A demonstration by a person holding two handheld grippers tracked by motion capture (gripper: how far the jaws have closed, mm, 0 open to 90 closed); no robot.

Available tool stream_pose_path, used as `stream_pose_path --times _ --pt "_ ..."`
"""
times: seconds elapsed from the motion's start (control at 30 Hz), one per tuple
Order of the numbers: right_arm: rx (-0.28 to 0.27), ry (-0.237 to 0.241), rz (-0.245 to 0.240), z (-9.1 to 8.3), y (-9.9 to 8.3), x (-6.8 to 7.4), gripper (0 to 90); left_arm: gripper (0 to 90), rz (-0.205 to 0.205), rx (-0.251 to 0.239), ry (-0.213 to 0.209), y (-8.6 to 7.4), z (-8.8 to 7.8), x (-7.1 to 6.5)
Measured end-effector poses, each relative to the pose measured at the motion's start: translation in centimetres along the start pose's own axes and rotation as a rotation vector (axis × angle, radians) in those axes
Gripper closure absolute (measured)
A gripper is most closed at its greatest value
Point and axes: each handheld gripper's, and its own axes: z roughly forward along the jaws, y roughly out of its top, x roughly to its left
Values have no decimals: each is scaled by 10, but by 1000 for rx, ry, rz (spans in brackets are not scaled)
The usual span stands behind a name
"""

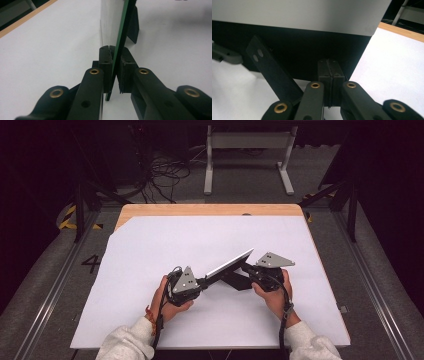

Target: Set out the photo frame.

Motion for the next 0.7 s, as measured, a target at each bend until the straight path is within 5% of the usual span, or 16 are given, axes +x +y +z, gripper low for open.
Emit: stream_pose_path --times 0.33,0.7 --pt "-39 -6 -31 3 4 5 900 811 3 13 -1 2 -2 -2" --pt "-78 -10 -51 -5 11 6 900 811 -7 -53 -34 8 -17 -5"
